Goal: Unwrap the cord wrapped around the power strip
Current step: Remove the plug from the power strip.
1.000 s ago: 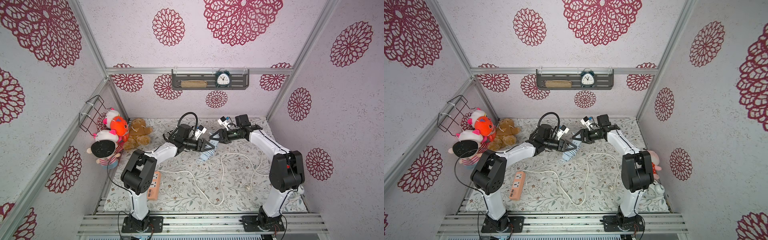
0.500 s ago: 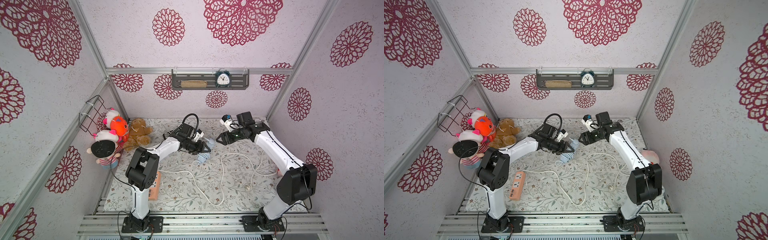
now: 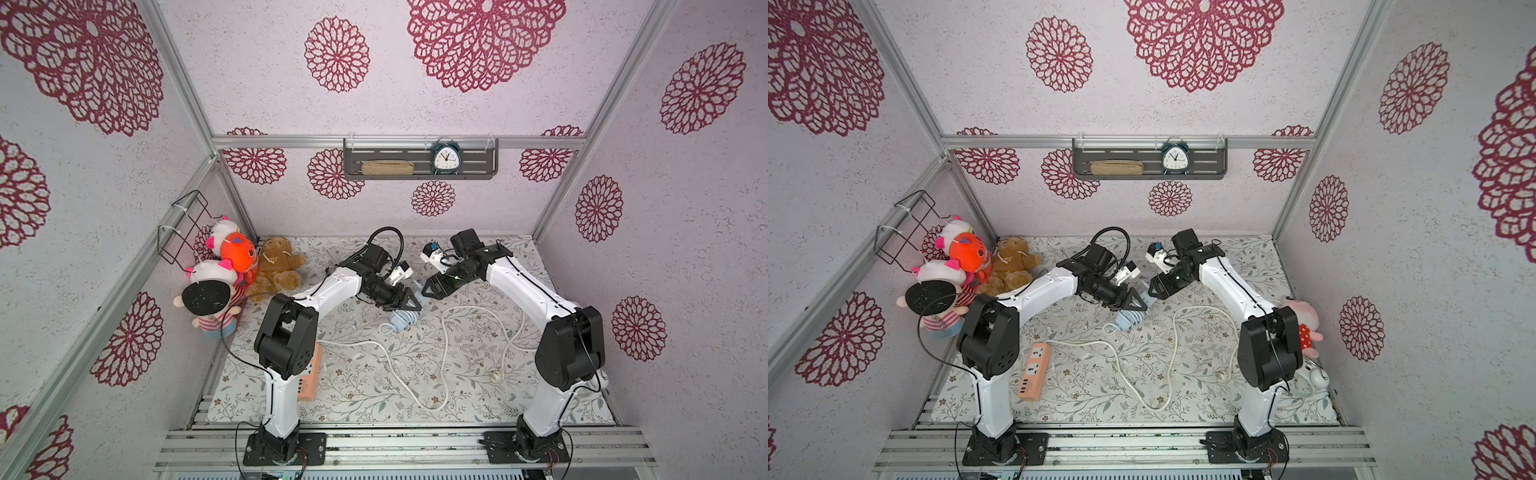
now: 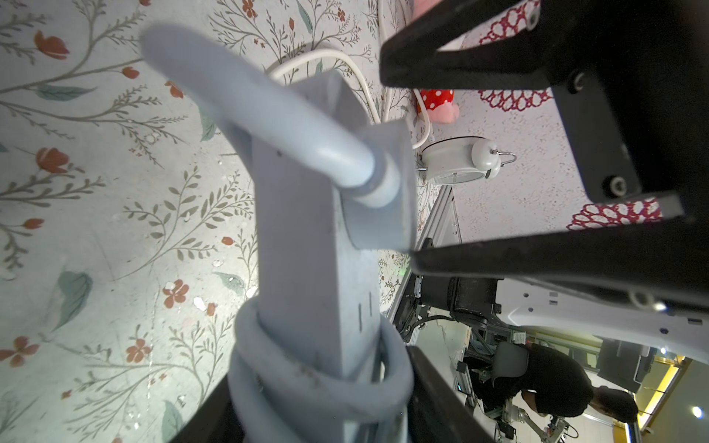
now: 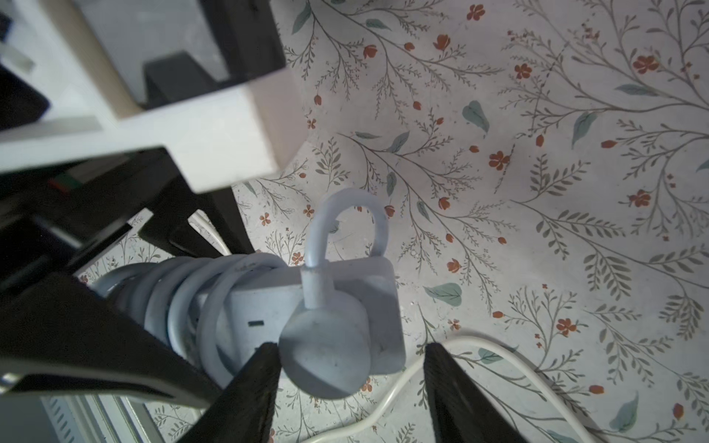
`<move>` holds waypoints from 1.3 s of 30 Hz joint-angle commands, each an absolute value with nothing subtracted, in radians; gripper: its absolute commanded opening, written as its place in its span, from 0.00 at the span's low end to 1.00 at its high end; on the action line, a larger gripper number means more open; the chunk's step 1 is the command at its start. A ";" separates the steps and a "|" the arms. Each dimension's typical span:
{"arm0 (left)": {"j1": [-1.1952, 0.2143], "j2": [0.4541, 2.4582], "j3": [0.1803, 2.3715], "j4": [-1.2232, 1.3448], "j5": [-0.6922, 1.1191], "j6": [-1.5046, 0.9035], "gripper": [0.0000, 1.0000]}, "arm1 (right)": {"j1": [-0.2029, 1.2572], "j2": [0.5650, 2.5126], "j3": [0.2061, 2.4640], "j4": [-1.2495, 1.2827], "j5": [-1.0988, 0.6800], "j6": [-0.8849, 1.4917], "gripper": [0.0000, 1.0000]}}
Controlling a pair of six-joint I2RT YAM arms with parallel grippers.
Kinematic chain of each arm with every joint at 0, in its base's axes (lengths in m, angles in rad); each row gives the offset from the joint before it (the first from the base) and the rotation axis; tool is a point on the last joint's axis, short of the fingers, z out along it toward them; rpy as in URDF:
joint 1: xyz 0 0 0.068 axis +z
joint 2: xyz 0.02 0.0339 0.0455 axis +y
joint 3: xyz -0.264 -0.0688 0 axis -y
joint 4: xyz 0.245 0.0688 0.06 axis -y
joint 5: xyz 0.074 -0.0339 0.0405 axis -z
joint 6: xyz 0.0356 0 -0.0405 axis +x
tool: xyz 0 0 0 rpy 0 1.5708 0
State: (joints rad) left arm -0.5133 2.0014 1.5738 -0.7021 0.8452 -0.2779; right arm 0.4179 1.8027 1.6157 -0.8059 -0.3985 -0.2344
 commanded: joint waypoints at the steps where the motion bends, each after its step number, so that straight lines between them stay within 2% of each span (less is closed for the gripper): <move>1: -0.524 1.992 1.609 -0.733 0.874 -0.211 0.00 | 0.436 1.818 1.670 -0.840 -0.346 -0.232 0.59; 7: -0.525 1.992 1.617 -0.744 0.839 -0.211 0.00 | 0.468 1.844 1.691 -0.869 -0.350 -0.220 0.50; 23: -0.534 1.990 1.632 -0.707 0.829 -0.237 0.00 | 0.496 1.858 1.664 -0.856 -0.322 -0.202 0.42; 29: -0.546 1.999 1.633 -0.739 0.853 -0.199 0.00 | 0.497 1.856 1.653 -0.826 -0.334 -0.223 0.29; 31: -0.548 2.008 1.634 -0.752 0.841 -0.194 0.00 | 0.497 1.845 1.643 -0.807 -0.323 -0.223 0.14; 33: -0.548 2.022 1.643 -0.783 0.800 -0.191 0.00 | 0.497 1.841 1.649 -0.806 -0.311 -0.216 0.03; 34: -0.548 2.033 1.651 -0.805 0.763 -0.196 0.00 | 0.497 1.841 1.656 -0.808 -0.297 -0.207 0.00; 39: -0.535 2.096 1.671 -0.790 0.578 -0.349 0.00 | 0.510 1.816 1.666 -0.789 -0.218 -0.143 0.00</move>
State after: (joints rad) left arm -0.5354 2.0525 1.6585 -0.7933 0.6918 -0.2543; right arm 0.4927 1.8568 1.6444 -0.8253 -0.2565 -0.1986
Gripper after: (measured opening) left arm 0.565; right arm 0.390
